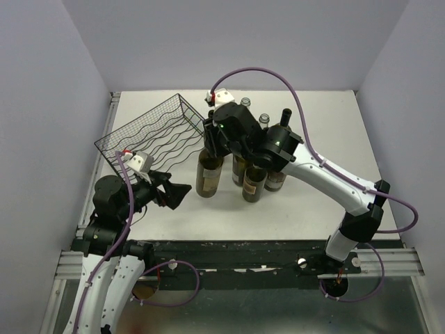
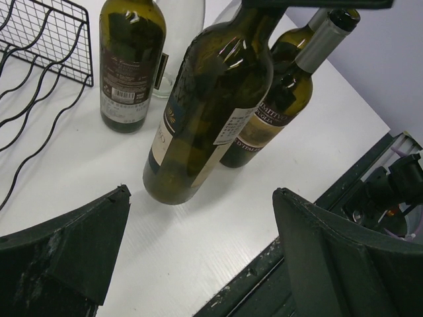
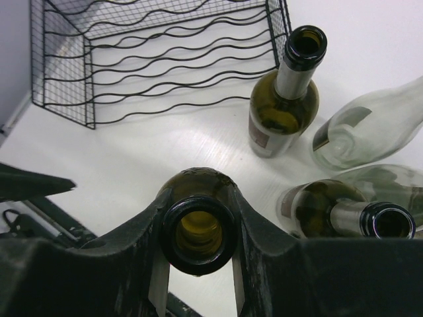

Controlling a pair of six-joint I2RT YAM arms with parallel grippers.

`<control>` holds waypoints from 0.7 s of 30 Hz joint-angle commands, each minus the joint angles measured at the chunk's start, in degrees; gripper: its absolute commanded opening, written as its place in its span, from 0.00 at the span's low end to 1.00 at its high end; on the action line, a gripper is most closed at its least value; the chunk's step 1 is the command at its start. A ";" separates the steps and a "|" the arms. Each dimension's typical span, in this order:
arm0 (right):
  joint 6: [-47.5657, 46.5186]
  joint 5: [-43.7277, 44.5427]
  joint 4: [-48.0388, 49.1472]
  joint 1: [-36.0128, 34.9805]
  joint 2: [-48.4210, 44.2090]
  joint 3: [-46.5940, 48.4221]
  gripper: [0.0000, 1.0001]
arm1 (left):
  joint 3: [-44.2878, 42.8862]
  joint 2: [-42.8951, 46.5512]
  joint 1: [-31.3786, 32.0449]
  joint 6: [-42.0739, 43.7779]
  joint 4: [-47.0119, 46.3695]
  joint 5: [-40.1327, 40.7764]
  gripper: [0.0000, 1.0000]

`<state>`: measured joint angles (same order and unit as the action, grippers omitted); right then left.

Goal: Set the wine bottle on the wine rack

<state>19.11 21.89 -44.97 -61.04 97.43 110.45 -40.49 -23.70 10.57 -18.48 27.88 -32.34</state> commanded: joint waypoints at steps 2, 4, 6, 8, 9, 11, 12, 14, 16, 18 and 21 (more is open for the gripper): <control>3.47 -8.95 0.76 0.04 -4.17 6.08 0.01 | 4.01 -0.11 0.42 -0.24 -10.55 -6.15 0.99; 4.43 -11.94 0.59 0.13 -4.00 7.31 0.01 | 6.29 0.06 1.29 -0.24 -15.02 -7.91 0.99; 5.23 -14.06 0.24 0.13 -3.82 8.46 0.01 | 8.31 0.24 2.08 0.02 -18.54 -8.79 0.99; 5.93 -15.64 0.23 0.13 -3.82 9.51 0.01 | 9.63 -0.29 2.88 1.60 -21.10 -9.15 0.99; 6.20 -16.43 0.23 0.13 -3.82 10.04 0.01 | 9.81 -0.90 2.97 2.48 -21.72 -8.36 0.99; 6.64 -18.45 0.23 0.04 -3.82 11.01 0.01 | 9.82 -2.65 3.14 4.58 -22.34 -7.65 0.99; 6.81 -19.68 0.32 0.04 -3.82 11.36 0.01 | 9.64 -3.45 3.23 5.46 -22.25 -8.35 0.99; 7.16 -20.66 0.15 0.13 -3.82 11.89 0.01 | 9.20 -4.85 3.23 6.17 -23.39 -10.89 0.99; 7.25 -21.36 0.32 0.13 -4.17 11.80 0.01 | 9.29 -5.65 3.23 5.83 -25.67 -13.53 0.99; 7.43 -21.54 0.94 0.13 -4.79 11.19 0.01 | 9.38 -6.18 3.32 5.65 -27.61 -15.81 0.99; 7.78 -23.90 2.34 0.04 -5.93 9.61 0.01 | 9.82 -6.18 3.76 6.08 -30.86 -16.53 0.97</control>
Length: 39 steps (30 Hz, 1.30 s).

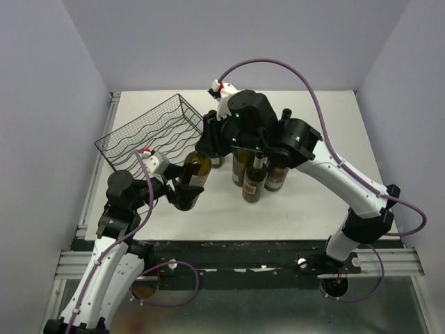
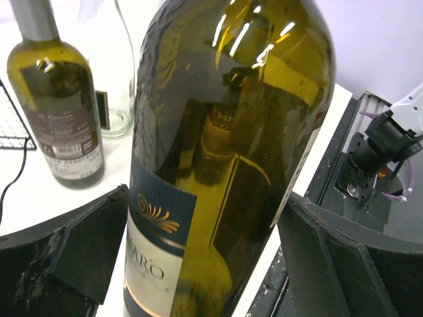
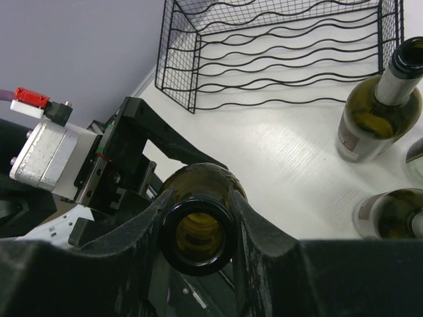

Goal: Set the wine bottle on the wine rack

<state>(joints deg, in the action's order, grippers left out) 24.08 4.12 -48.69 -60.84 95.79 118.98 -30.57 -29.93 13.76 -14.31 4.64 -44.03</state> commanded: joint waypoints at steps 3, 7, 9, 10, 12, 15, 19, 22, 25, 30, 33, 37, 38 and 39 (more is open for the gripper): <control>2.73 -6.58 7.11 -0.16 -5.96 -0.32 0.01 | 0.15 0.49 0.74 3.84 -7.81 -4.49 0.90; 2.91 -7.98 8.87 -0.07 -8.15 -2.87 0.01 | -0.90 -0.47 1.18 7.35 -4.74 -4.40 0.74; 2.99 -8.86 9.57 -0.07 -9.21 -4.01 0.01 | -0.99 -0.83 1.53 8.41 -2.89 -4.05 0.66; 2.99 -9.13 9.92 -0.16 -9.74 -4.63 0.01 | -0.99 -1.18 1.62 8.59 -3.06 -3.61 0.59; 2.91 -9.74 10.28 -0.16 -10.79 -5.86 0.01 | -2.03 -2.14 1.88 9.64 -2.72 -3.69 0.36; 2.64 -10.88 10.63 -0.07 -12.20 -8.14 0.01 | -5.28 -4.34 1.97 11.40 -0.17 -2.04 0.00; 2.12 -10.01 9.32 -0.16 -13.78 -10.43 0.04 | -8.19 -4.61 2.24 16.04 0.10 0.26 0.00; 1.77 -9.22 8.52 -0.07 -14.66 -11.57 0.13 | -9.07 -3.03 2.50 20.26 -1.91 0.88 0.00; 1.59 -9.04 7.82 -0.07 -14.93 -11.49 0.27 | -9.69 -1.80 2.68 25.45 -3.06 1.05 0.00; 0.62 -8.78 7.55 -0.07 -15.54 -12.10 0.62 | -9.51 0.48 2.68 35.55 -4.38 2.98 0.00; -0.69 -9.65 8.87 -0.07 -16.60 -14.12 0.80 | -8.99 1.63 2.76 41.01 -4.38 5.00 0.00; -2.45 -10.80 7.30 -0.07 -15.90 -13.43 0.95 | -8.46 2.69 2.85 49.17 -6.22 6.41 0.00; -2.72 -10.36 6.33 -0.07 -15.46 -12.81 0.97 | -8.37 2.86 2.85 51.55 -6.14 6.50 0.00; -3.07 -9.49 5.71 -0.16 -15.28 -12.28 0.99 | -8.37 3.04 2.85 53.83 -5.88 6.59 0.00</control>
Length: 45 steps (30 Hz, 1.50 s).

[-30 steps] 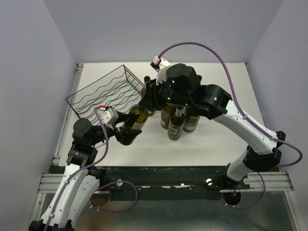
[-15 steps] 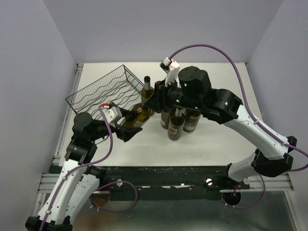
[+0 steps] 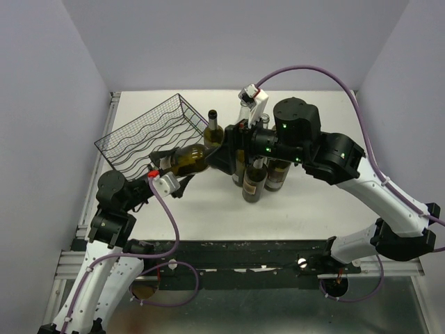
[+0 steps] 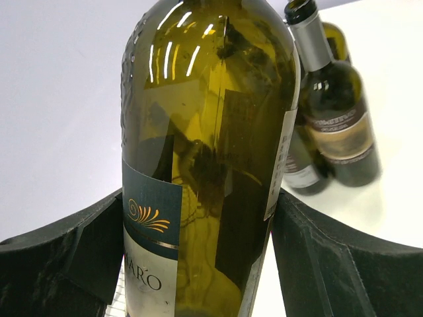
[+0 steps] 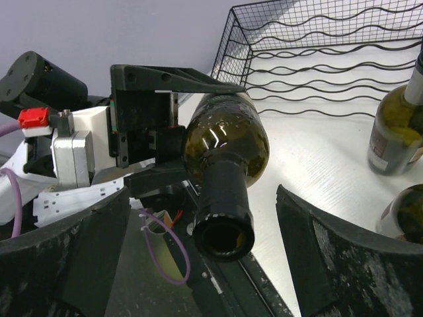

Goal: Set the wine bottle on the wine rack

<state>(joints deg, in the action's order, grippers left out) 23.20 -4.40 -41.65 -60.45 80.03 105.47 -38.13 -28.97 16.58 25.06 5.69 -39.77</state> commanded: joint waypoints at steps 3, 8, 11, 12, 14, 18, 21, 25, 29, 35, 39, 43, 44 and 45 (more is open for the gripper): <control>-3.60 -0.25 -3.26 -0.46 1.18 2.89 1.00 | -1.77 1.73 0.03 20.80 -4.56 2.94 0.00; -9.48 -1.84 -10.71 -0.46 4.60 7.55 1.00 | -1.24 1.20 0.03 35.11 -2.81 0.14 0.00; -12.38 1.84 -15.55 -0.46 6.98 9.05 1.00 | -2.82 0.32 0.12 37.69 -0.95 -0.22 0.00; -12.91 2.64 -16.44 -0.55 7.77 9.05 1.00 | -3.18 0.06 0.21 39.00 -0.25 -0.40 0.00; -13.36 3.87 -17.59 -0.55 9.09 8.70 1.00 | -3.62 -0.29 0.29 41.20 0.54 -0.49 0.00; -14.15 2.83 -17.94 -0.64 11.02 7.30 0.99 | -4.76 -1.17 0.65 44.28 2.39 -0.13 0.00; -14.67 2.12 -18.55 -0.55 12.60 7.20 0.96 | -4.94 -1.44 0.91 45.95 2.48 -0.04 0.00; -15.20 1.59 -20.05 -0.55 15.15 7.91 0.90 | -5.46 -2.14 1.17 46.22 2.48 0.13 0.00; -15.47 0.54 -19.79 -0.55 16.47 7.03 0.83 | -5.99 -2.58 1.18 46.48 2.83 0.39 0.00; -15.38 -0.08 -19.88 -0.64 17.62 6.15 0.74 | -5.47 -2.58 1.26 46.13 1.60 1.62 0.00; -14.76 -0.43 -19.26 -0.64 17.88 5.01 0.66 | -5.64 -2.49 1.26 45.08 1.86 2.94 0.00; -14.33 0.18 -19.87 -0.81 18.93 5.36 0.61 | -5.64 -2.32 1.26 44.64 1.87 3.64 0.00; -14.15 0.19 -19.96 -0.90 19.02 5.36 0.59 | -5.55 -2.40 1.26 44.81 1.86 3.99 0.00; -14.06 0.10 -19.96 -0.82 19.11 5.27 0.58 | -5.64 -2.49 1.35 44.81 1.78 4.17 0.00</control>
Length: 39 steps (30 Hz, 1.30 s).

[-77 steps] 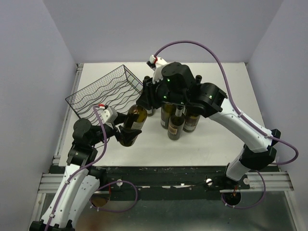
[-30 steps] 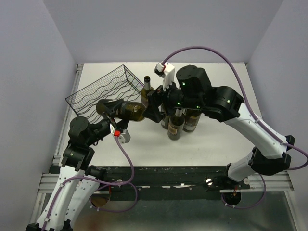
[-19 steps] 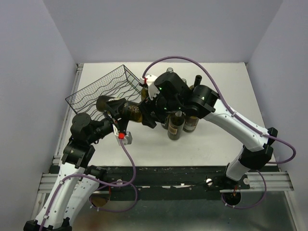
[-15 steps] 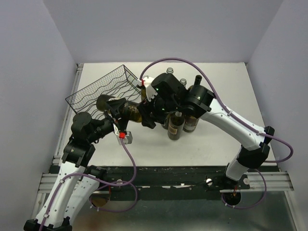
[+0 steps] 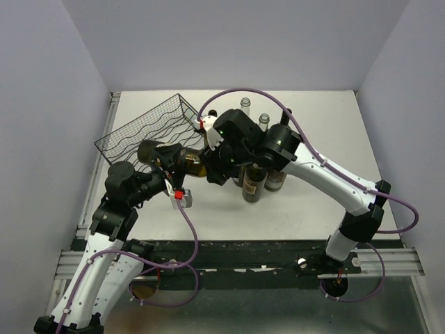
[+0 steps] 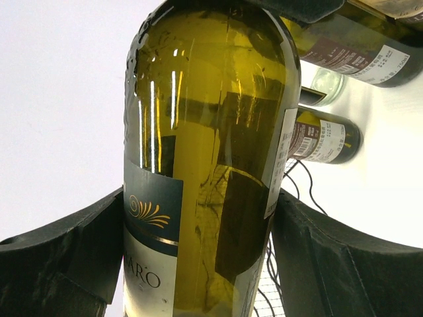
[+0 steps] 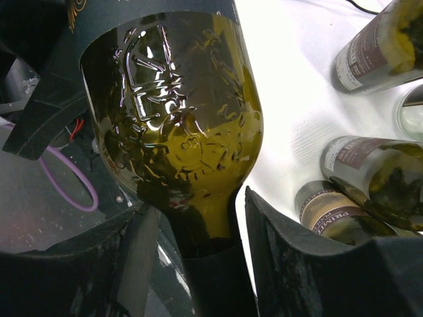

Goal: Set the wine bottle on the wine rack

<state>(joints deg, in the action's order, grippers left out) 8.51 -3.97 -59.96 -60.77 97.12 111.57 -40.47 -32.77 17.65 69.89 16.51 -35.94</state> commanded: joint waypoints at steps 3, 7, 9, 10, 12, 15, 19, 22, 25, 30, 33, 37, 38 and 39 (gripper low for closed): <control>1.07 -0.16 -1.47 -0.84 2.02 -1.09 0.50 | -3.30 1.13 0.19 -0.02 -9.04 0.44 0.00; 1.68 0.89 -1.47 -1.01 2.02 -1.09 0.26 | -3.13 1.40 0.19 -0.19 -9.74 0.79 0.00; 2.12 1.68 -1.30 -1.01 2.02 -1.00 0.10 | -2.86 1.40 0.19 -0.19 -10.44 1.31 0.00; 2.47 1.94 -1.03 -1.19 1.93 -0.92 0.02 | -2.69 1.66 0.19 -0.28 -10.71 1.58 0.06; 3.17 2.73 -0.16 -1.19 1.67 -0.74 0.01 | -1.99 1.92 0.19 -0.54 -12.02 1.93 0.32; 4.23 3.00 2.47 -1.19 0.53 -1.00 0.01 | -2.50 2.98 0.19 -2.04 -9.15 0.88 0.99; 7.03 5.79 6.78 -1.19 -1.58 -1.27 0.01 | -4.70 4.38 0.19 -4.58 0.43 1.66 0.99; 9.50 7.74 10.38 -1.10 -2.99 -1.88 0.01 | -4.36 7.27 0.19 -8.96 5.63 1.40 0.99; 11.35 9.15 13.38 -1.19 -4.22 -2.93 0.01 | -2.43 12.89 0.19 -17.75 6.69 2.10 0.99; 12.66 8.37 15.13 -1.19 -4.05 -3.99 0.01 | 2.14 22.83 0.19 -31.71 3.18 3.77 0.99; 13.46 4.86 17.24 -1.10 -4.83 -7.93 0.01 | 3.90 27.58 0.19 -46.54 -1.21 7.79 0.99; 14.34 0.19 19.09 -1.71 -6.94 -14.17 0.01 | -0.21 28.47 0.28 -66.17 3.50 17.39 0.99; 14.60 -0.86 19.62 -1.80 -7.64 -15.93 0.01 | -3.44 27.42 0.28 -67.33 7.27 17.49 0.99; 14.78 -1.91 20.32 -1.89 -8.43 -17.42 0.01 | -6.35 26.37 0.19 -68.56 10.09 18.36 0.99</control>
<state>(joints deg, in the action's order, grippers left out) 21.67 -0.23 -48.97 -61.87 93.80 97.93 -38.33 -4.47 17.76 20.51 18.65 -25.78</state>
